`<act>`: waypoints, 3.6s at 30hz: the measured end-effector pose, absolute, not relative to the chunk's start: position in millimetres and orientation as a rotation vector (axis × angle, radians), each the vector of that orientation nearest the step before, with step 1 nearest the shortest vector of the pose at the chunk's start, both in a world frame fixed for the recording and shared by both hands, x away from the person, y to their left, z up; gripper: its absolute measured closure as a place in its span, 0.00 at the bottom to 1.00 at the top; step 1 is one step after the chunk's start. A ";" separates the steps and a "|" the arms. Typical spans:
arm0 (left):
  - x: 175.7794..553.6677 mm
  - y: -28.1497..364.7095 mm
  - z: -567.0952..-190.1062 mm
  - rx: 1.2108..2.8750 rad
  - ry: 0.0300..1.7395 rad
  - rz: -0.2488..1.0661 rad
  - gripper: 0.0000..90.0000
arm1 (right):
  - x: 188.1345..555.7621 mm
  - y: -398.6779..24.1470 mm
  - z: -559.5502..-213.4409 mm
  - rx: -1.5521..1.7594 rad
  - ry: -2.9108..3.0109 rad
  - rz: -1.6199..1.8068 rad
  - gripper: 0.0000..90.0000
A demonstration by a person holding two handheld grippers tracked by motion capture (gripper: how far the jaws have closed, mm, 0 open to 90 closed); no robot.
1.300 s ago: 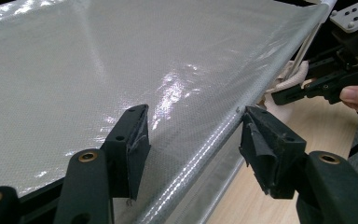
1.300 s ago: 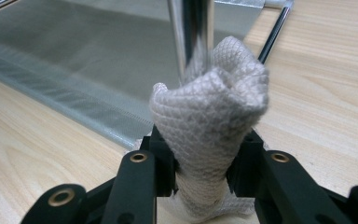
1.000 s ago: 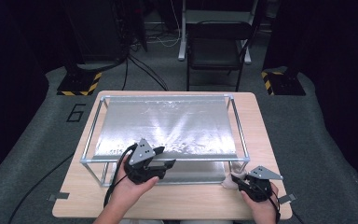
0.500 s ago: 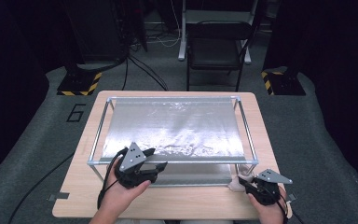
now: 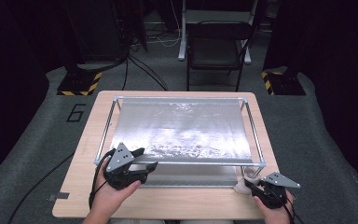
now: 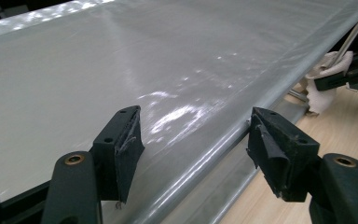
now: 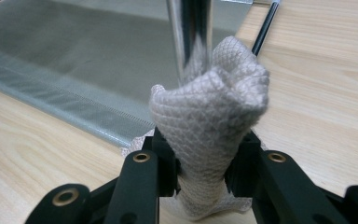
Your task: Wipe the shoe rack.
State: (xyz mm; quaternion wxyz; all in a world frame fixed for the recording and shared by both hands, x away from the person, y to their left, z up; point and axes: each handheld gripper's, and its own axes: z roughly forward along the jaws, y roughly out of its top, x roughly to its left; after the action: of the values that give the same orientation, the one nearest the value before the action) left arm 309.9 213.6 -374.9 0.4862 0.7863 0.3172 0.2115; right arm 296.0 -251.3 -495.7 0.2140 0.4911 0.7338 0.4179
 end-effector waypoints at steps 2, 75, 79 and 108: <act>310.4 217.0 -375.9 1.906 0.767 0.532 0.39 | 295.4 -253.4 -496.5 1.379 2.012 1.171 0.77; 311.6 224.6 -381.8 1.887 0.749 0.524 0.40 | 304.7 -193.7 -500.1 1.281 2.068 1.128 0.76; 311.5 224.5 -381.8 1.887 0.750 0.524 0.40 | 310.3 -189.3 -502.8 1.283 2.070 1.106 0.75; 311.8 224.9 -381.8 1.882 0.753 0.519 0.40 | 302.8 -184.6 -504.6 1.269 2.070 1.092 0.55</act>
State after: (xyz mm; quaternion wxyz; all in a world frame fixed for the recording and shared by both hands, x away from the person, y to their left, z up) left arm 311.8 224.9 -381.8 0.5007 0.7785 0.3116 0.2145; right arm 302.8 -184.6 -504.6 0.2376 0.4631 0.7553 0.3983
